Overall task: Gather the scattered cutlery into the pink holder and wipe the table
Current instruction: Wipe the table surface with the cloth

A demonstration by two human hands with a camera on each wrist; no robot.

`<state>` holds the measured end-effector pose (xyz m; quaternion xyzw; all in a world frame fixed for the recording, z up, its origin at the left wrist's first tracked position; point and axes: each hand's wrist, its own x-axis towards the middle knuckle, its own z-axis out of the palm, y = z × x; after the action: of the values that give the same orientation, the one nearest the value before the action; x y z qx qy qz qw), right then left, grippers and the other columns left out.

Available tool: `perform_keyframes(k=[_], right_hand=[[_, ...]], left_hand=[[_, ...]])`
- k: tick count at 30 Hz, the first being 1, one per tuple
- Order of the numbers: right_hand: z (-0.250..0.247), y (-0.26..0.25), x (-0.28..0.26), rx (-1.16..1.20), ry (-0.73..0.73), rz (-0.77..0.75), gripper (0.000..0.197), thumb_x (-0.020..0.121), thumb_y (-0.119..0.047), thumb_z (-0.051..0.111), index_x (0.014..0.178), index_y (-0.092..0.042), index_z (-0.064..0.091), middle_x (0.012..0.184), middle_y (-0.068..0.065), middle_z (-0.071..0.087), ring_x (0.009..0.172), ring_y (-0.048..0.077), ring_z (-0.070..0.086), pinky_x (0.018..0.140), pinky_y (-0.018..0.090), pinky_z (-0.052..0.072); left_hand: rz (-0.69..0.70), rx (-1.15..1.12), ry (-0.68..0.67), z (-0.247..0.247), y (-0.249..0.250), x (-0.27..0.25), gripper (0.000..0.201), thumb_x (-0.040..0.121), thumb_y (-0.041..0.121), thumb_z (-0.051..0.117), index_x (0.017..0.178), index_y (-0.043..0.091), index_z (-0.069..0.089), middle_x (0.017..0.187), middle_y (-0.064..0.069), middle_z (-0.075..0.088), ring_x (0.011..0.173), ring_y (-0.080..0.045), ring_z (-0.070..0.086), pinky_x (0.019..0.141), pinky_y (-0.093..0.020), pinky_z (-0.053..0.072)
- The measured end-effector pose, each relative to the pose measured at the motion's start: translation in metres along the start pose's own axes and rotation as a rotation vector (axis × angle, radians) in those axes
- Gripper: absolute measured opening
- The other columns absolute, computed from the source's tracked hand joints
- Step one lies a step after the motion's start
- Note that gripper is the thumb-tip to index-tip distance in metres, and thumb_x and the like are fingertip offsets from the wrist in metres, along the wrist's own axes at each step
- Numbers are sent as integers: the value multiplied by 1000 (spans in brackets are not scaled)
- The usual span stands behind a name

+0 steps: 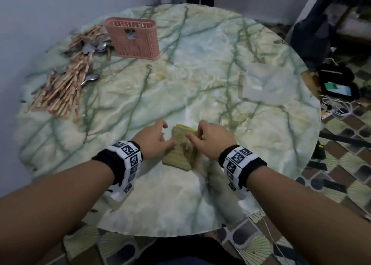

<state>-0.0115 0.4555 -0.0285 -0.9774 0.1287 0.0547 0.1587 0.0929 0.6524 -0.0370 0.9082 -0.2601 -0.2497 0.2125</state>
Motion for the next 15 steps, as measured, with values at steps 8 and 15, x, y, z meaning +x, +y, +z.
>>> perform_keyframes(k=[8, 15], right_hand=[[-18, -37, 27, 690, -66, -156, 47, 89, -59, 66, 126, -32, 53, 117, -11, 61, 98, 5, 62, 85, 29, 53], [-8, -86, 70, 679, -143, -108, 56, 86, -63, 68, 130, -33, 52, 127, -10, 59, 109, 11, 63, 91, 31, 52]], left_hand=[[-70, -365, 185, -49, -15, -33, 64, 83, 55, 75, 133, 28, 45, 112, 6, 64, 94, -9, 68, 85, -38, 58], [-34, -314, 196, -90, -76, -22, 69, 83, 49, 77, 138, 25, 43, 124, 2, 58, 108, -14, 61, 96, -37, 53]])
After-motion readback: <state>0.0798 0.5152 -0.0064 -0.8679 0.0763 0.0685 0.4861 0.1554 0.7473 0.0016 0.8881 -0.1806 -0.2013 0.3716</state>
